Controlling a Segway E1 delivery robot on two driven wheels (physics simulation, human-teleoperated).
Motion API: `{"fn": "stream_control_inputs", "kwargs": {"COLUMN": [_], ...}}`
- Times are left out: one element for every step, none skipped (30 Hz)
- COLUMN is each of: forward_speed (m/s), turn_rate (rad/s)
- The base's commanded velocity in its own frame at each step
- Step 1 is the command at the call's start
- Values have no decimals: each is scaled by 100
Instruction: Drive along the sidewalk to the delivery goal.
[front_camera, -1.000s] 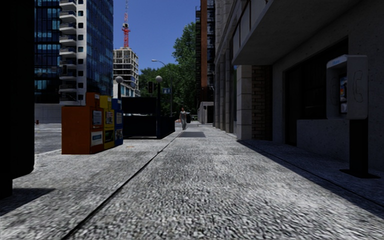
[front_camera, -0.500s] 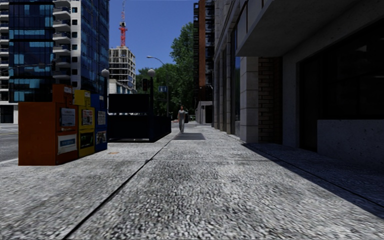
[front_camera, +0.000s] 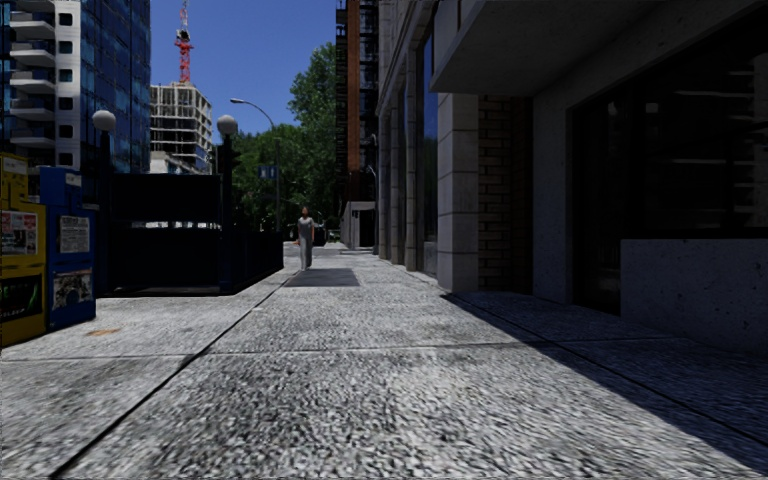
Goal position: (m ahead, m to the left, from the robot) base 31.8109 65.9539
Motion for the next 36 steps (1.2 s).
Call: {"fn": "stream_control_inputs", "kwargs": {"forward_speed": [200,200,200,200,200,200,200,200,200,200,200,200,200,200,200,200,200,200,200,200,200,200,200,200,200,200,200,200,200,200,200,200,200,200,200,200], "turn_rate": [0,0,0,0,0,0,0,0,0,0,0,0,0,0,0,0,0,0,0,0,0,0,0,0,0,0,0,0,0,0,0,0,0,1,1,14]}}
